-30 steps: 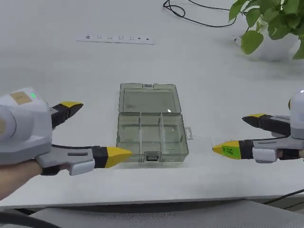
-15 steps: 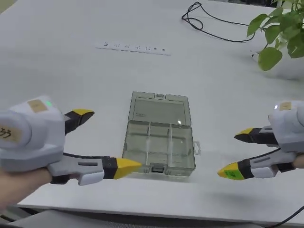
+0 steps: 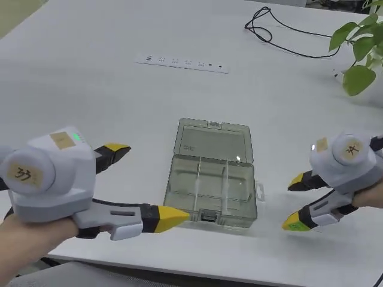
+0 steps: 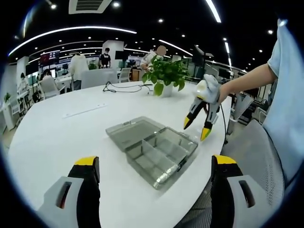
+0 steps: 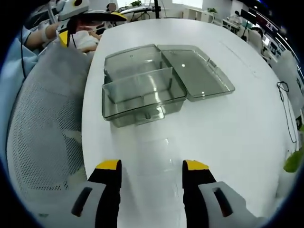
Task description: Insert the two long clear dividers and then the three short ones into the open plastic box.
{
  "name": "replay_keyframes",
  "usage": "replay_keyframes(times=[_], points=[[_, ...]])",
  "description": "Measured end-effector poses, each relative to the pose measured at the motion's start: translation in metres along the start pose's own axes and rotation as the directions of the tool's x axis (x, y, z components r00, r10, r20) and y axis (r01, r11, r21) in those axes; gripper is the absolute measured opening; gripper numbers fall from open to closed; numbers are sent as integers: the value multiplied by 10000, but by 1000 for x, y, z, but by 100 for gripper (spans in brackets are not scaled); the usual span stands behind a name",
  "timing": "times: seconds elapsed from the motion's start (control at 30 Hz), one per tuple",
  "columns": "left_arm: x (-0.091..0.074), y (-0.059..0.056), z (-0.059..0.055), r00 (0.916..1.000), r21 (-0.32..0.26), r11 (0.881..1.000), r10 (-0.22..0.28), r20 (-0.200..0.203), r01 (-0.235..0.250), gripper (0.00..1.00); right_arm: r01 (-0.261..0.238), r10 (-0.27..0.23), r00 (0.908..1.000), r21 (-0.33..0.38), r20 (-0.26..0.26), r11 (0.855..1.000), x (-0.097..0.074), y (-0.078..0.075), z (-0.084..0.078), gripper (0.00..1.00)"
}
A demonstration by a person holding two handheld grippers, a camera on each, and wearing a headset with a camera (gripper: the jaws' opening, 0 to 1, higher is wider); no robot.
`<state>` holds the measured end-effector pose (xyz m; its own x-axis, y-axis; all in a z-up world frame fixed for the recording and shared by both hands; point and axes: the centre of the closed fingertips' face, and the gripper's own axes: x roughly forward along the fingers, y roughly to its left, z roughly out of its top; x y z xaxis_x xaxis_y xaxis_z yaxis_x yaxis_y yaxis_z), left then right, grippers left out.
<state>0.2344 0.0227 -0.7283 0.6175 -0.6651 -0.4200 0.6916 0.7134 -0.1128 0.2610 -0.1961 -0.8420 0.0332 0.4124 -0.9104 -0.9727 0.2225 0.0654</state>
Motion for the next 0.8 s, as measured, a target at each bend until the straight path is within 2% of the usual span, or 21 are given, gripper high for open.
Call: replay_keyframes(times=[0.13,0.4,0.53,0.63,0.8], points=[[1,0,-1,10000,-29,10000,1,-37,-1,100,-116,114,9998,-142,-175,9998,3,2,1,47],[4,0,-1,10000,-78,10000,-54,-1,54,99,-185,125,9972,-806,-742,9966,10,0,-3,43],[6,0,-1,10000,-83,9999,-64,27,64,99,-237,153,9962,-972,-855,9950,12,0,-1,43],[7,-1,-1,9999,-90,9999,-101,46,101,99,-96,-111,9927,-1694,-1204,9855,12,-2,-3,41],[9,-3,0,9999,-78,9999,-153,59,154,99,-36,-241,9898,-1939,-1402,9810,13,-1,-2,39]])
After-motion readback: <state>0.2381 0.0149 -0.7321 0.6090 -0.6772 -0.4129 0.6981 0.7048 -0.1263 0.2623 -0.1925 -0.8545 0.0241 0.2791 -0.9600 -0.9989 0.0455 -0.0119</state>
